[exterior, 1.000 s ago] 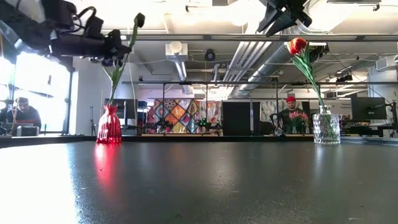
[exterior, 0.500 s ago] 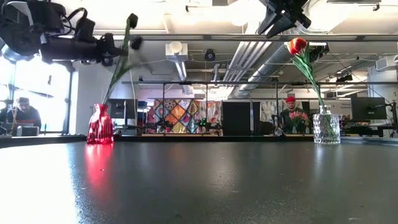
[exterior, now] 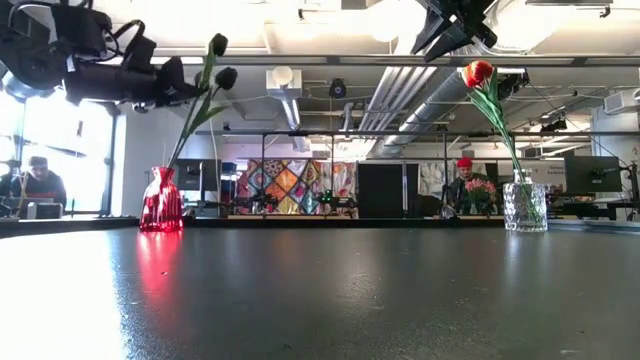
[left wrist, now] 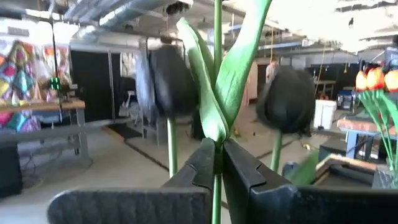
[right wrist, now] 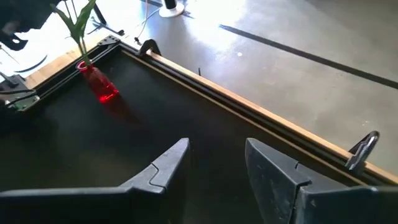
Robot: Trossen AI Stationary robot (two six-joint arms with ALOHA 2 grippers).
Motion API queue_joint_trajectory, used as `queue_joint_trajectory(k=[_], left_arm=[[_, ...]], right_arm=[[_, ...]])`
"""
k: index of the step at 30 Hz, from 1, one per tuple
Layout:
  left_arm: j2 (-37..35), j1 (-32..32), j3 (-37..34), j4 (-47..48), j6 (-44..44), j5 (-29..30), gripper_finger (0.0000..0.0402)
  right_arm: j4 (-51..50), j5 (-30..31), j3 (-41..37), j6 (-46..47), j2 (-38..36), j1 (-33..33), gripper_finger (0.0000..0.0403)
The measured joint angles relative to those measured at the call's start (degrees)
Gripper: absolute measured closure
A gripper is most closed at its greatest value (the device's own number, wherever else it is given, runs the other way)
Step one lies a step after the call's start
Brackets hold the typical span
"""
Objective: Sort flowers into vase by color
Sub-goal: Put the black tulip into the red vase, then return to Home Position
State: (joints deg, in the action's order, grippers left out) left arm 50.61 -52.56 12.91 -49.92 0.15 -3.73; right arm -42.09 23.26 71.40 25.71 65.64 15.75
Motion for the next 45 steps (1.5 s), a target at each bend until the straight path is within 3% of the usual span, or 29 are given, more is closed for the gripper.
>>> queue_joint_trajectory(k=[9, 16, 21, 25, 31, 35, 40, 45], left_arm=[[-0.59, 0.02, 0.0, 3.38, -2.1, 5.47, 0.032], [-3.52, 0.13, 0.0, 3.4, -4.56, -1.89, 0.0261], [-7.51, 0.11, 0.72, 3.79, -7.07, -3.66, 0.0248], [-10.1, 0.25, 4.12, 8.87, -8.5, -5.1, 0.0248], [-10.57, 3.45, 14.25, 26.71, -3.69, -7.75, 0.0248], [-9.98, 7.49, 21.05, 35.51, -2.12, -7.79, 0.0261], [-8.05, 15.83, 22.49, 32.91, -4.08, -4.82, 0.0316], [-3.23, 27.01, 22.47, 29.08, -0.79, 1.22, 0.0382]], right_arm=[[-1.28, -2.37, 0.0, 1.27, 0.0, -0.02, 0.0258], [-2.14, -2.42, 0.0, 0.97, 0.0, -0.02, 0.0258], [-2.23, -2.42, 0.0, -0.75, 0.0, 0.0, 0.0258], [-2.23, -4.54, 0.0, -0.73, 0.0, 0.0, 0.0258], [-1.77, -10.68, 0.0, -1.35, 0.41, -0.05, 0.0259], [-0.19, -11.51, 0.0, -3.03, -0.48, -1.3, 0.0286], [3.22, -12.92, -1.13, -7.41, -2.89, -4.38, 0.0384], [15.33, -15.55, -10.08, -7.34, -9.91, -7.24, 0.0387]])
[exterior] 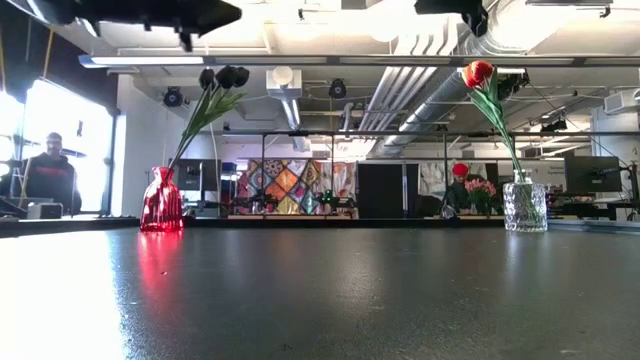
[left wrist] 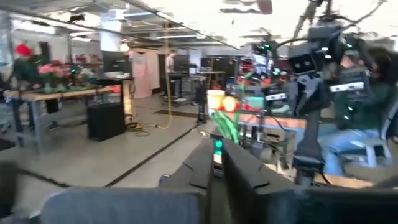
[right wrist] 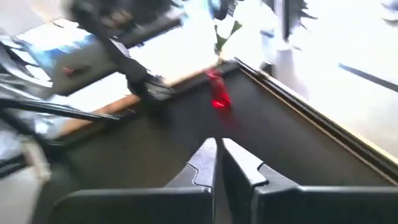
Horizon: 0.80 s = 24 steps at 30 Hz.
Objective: Sort flowers into vase by color
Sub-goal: Return to Home Position
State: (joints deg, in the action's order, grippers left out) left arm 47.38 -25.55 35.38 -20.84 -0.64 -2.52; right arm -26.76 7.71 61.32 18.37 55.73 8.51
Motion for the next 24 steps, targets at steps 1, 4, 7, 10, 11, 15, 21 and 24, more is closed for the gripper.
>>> queue_joint_trajectory(k=[1, 4, 7, 10, 11, 15, 21, 24], left_arm=[[1.37, 1.8, 0.0, -1.4, 0.94, 1.1, 0.0391], [6.34, 5.76, 0.0, -6.26, 2.29, 2.84, 0.0398], [11.17, 8.46, -0.02, -12.04, 2.23, 2.96, 0.0399], [15.36, 10.63, -0.02, -14.81, 0.53, 2.97, 0.0401], [16.59, 11.17, -0.02, -15.0, -0.22, 2.98, 0.0401], [20.14, 11.92, -0.02, -14.81, -0.63, 3.0, 0.0401], [20.61, 11.92, -0.02, -12.11, -3.73, 2.16, 0.0401], [19.09, 12.07, -0.02, -6.36, -2.4, 1.72, 0.0401]], right_arm=[[2.9, -1.19, -2.75, -0.1, -1.84, -0.38, 0.0391], [14.21, -6.25, -12.42, -1.72, -7.46, -1.31, 0.04], [27.08, -7.89, -22.24, -1.32, -12.5, -1.98, 0.0398], [34.02, -7.79, -29.31, -0.88, -16.07, -2.18, 0.0402], [33.96, -7.6, -30.85, -0.83, -17.0, -2.17, 0.0401], [32.09, -7.33, -34.92, 2.11, -19.38, -2.2, 0.0402], [32.1, -6.31, -36.8, -9.22, -24.1, -2.18, 0.0403], [32.13, -11.52, -36.8, -15.23, -27.95, -2.16, 0.0403]])
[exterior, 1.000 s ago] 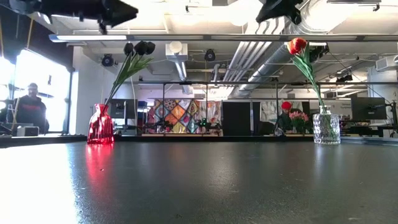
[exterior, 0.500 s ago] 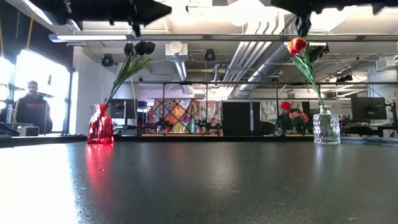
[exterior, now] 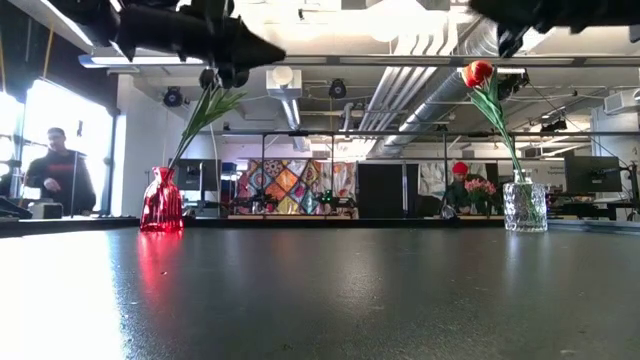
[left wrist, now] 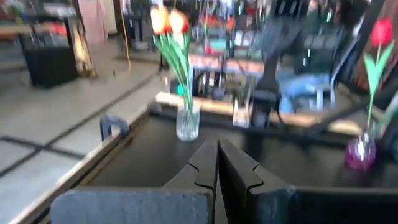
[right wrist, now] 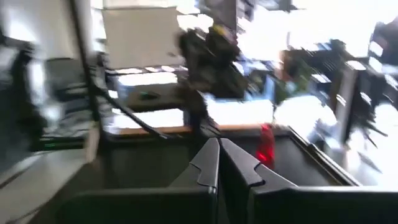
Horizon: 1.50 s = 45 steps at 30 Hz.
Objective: Sort flowers into vase by color
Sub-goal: Return to Home Position
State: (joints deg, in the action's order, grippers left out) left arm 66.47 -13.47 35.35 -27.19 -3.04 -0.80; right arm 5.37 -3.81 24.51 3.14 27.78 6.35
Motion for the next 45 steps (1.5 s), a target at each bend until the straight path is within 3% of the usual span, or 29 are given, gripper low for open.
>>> queue_joint_trajectory(k=[3, 10, 15, 18, 21, 27, 31, 36, 45], left_arm=[[-0.8, 0.11, 0.0, 5.07, 0.74, -0.8, 0.0401], [-0.47, -0.95, -0.33, 6.27, 1.97, -2.58, 0.0401], [-0.47, -2.52, -8.36, -4.63, -3.01, -3.56, 0.0401], [-0.48, -3.15, -12.01, -9.88, -6.8, -3.32, 0.0401], [-0.49, -3.41, -13.14, -8.29, -7.66, -3.12, 0.0401], [-0.47, -3.39, -13.14, -5.99, -4.38, -3.31, 0.0401], [-0.49, -3.38, -15.44, -9.2, -2.62, -8.15, 0.0401], [-0.49, -2.97, -22.52, -19.53, -7.27, -6.28, 0.0401], [-2.1, -2.45, -30.11, -28.23, -8.62, -2.64, 0.0401]], right_arm=[[-2.3, -4.11, 0.0, -2.08, -4.56, -0.04, 0.0403], [-9.9, -3.99, -0.54, -4.58, -13.31, -0.02, 0.0403], [-2.95, -1.64, -6.36, -4.63, -16.6, 0.02, 0.0403], [-0.09, 6.22, -10.66, 1.08, -17.36, 0.02, 0.0403], [-0.38, 13.52, -13.96, 11.74, -17.34, 0.06, 0.0403], [6.74, 6.84, -18.88, 7.36, -17.44, -0.04, 0.0403], [11.56, 6.5, -20.74, 3.62, -18.6, -0.02, 0.0403], [7.41, 1.69, -20.85, 2.36, -19.86, -0.02, 0.0403], [1.76, 4.23, -20.87, 2.82, -21.91, 0.06, 0.0403]])
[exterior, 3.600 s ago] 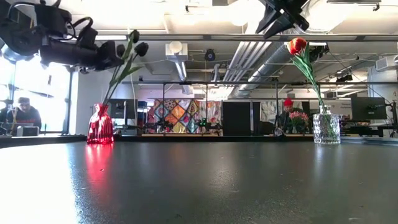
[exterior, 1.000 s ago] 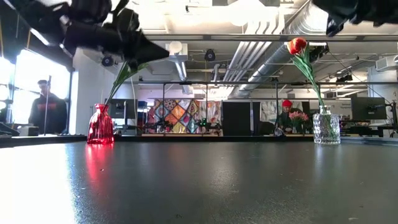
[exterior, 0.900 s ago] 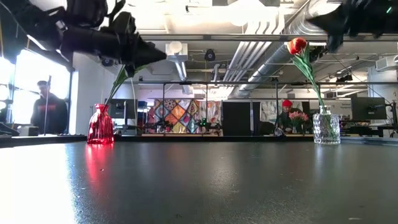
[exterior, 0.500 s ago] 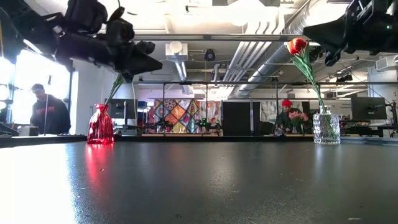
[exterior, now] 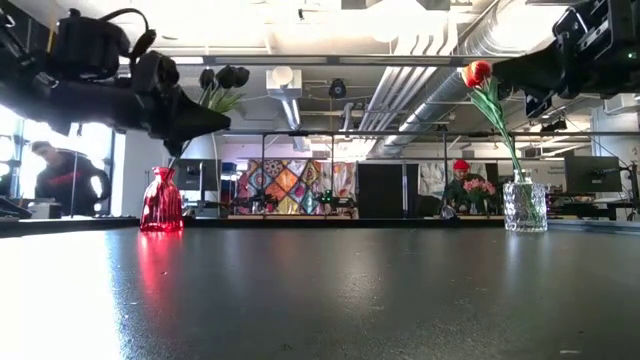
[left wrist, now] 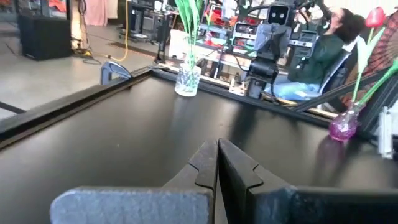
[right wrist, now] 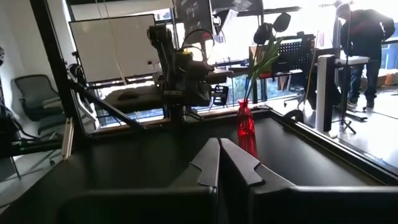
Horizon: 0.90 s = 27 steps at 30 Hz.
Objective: Sort flowers into vase by color
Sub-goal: Return to Home Position
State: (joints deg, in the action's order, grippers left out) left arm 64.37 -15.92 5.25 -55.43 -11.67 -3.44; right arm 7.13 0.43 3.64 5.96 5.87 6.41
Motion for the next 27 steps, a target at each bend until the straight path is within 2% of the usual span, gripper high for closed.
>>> queue_joint_trajectory(k=[5, 12, 17, 23, 27], left_arm=[[-0.8, 2.38, -0.91, -5.0, -1.75, -5.22, 0.0401], [-1.12, 3.52, -2.33, -4.9, 1.23, -1.07, 0.0401], [-4.56, 3.43, -4.67, -3.14, 0.69, 2.34, 0.0401], [-9.62, 1.72, -4.62, -1.42, 2.36, 2.02, 0.0401], [-12.25, -0.57, -4.62, 2.87, 3.25, -1.23, 0.0401]], right_arm=[[-2.11, -1.17, 0.0, 0.97, -3.69, 0.76, 0.0403], [-6.11, -2.61, 0.0, 1.59, -5.61, 1.08, 0.0403], [-6.82, -3.3, 0.0, 3.0, -5.76, 1.08, 0.0403], [-4.81, -3.06, 0.0, 5.55, -5.75, 1.08, 0.0403], [-3.6, -1.89, 0.0, 4.94, -5.75, 1.08, 0.0403]])
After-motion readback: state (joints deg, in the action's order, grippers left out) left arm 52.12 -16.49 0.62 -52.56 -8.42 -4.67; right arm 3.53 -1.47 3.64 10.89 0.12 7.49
